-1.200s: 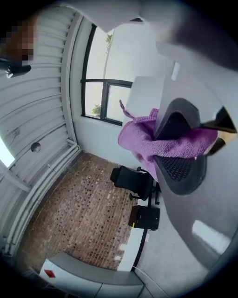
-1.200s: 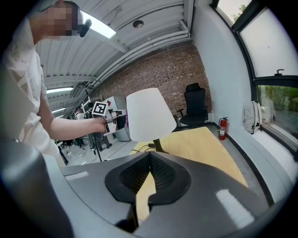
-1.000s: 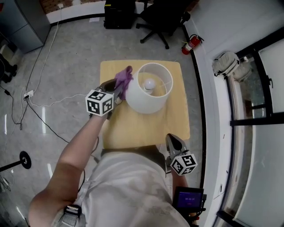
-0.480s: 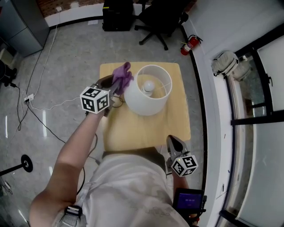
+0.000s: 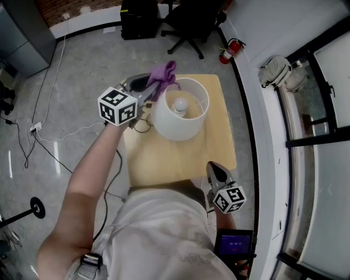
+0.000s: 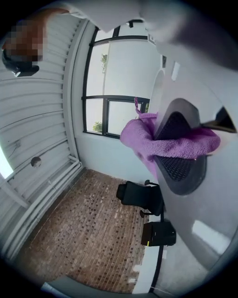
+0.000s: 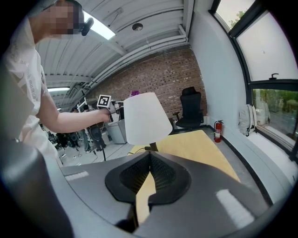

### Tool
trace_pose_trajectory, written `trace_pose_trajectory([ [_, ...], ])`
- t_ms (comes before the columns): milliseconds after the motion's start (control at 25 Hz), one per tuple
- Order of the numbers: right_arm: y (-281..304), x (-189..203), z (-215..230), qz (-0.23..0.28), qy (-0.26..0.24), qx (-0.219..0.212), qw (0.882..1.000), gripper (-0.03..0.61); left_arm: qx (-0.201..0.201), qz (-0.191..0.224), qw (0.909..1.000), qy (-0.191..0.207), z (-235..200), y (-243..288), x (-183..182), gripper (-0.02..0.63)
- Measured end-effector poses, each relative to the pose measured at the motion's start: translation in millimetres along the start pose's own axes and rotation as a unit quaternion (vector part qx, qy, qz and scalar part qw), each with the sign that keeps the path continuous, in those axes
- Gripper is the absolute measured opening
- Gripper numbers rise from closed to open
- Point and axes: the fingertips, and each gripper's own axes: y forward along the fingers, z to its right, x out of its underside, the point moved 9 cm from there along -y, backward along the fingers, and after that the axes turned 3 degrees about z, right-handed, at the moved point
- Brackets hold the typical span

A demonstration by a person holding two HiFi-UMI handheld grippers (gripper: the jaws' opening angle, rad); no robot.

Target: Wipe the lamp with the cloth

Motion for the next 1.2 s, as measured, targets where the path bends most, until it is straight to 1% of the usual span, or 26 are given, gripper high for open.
trace_pose_trajectory([
  [120, -1.8, 2.0, 1.1, -0.002, 0.003, 0.006, 1.0, 0.014, 0.004, -0.029, 0.9996, 0.006, -3.4, 11.5, 12.2, 0.087],
  [240, -3.8, 3.2, 2.1, -0.005, 0.006, 0.011, 1.0, 0.014, 0.002, -0.048, 0.9988, 0.0, -9.8, 18.0, 26.0, 0.087],
  [400, -4.6, 1.8, 3.0, -0.006, 0.006, 0.015, 1.0, 0.014, -0.003, -0.087, 0.9962, -0.005, -22.1, 24.9, 46.9, 0.087],
  [640, -8.2, 6.3, 2.2, -0.008, 0.013, 0.021, 1.0, 0.014, -0.023, -0.168, 0.9854, -0.014, -42.6, 25.6, 90.9, 0.087],
  [720, -7.9, 6.2, 1.2, -0.005, 0.012, 0.022, 1.0, 0.014, -0.032, -0.182, 0.9825, -0.021, -48.0, 23.2, 99.9, 0.087],
  [800, -9.1, 7.7, 1.8, -0.003, 0.013, 0.021, 1.0, 0.014, -0.04, -0.187, 0.9812, -0.026, -51.2, 21.7, 103.3, 0.087],
  [880, -12.3, 8.1, 5.9, -0.002, 0.015, 0.023, 1.0, 0.014, -0.044, -0.18, 0.9823, -0.025, -52.2, 23.8, 96.4, 0.087],
  [1000, -16.6, 6.2, 11.6, 0.002, 0.016, 0.025, 1.0, 0.014, -0.031, -0.152, 0.9878, -0.011, -50.8, 30.5, 65.9, 0.087],
  [1120, -16.0, 8.0, 11.7, 0.008, 0.019, 0.021, 1.0, 0.014, 0.006, -0.127, 0.9918, 0.017, -47.3, 39.0, 26.2, 0.089],
  [1200, -16.0, 12.3, 10.7, 0.011, 0.022, 0.018, 1.0, 0.014, 0.042, -0.116, 0.9916, 0.037, -41.5, 47.3, 0.4, 0.091],
])
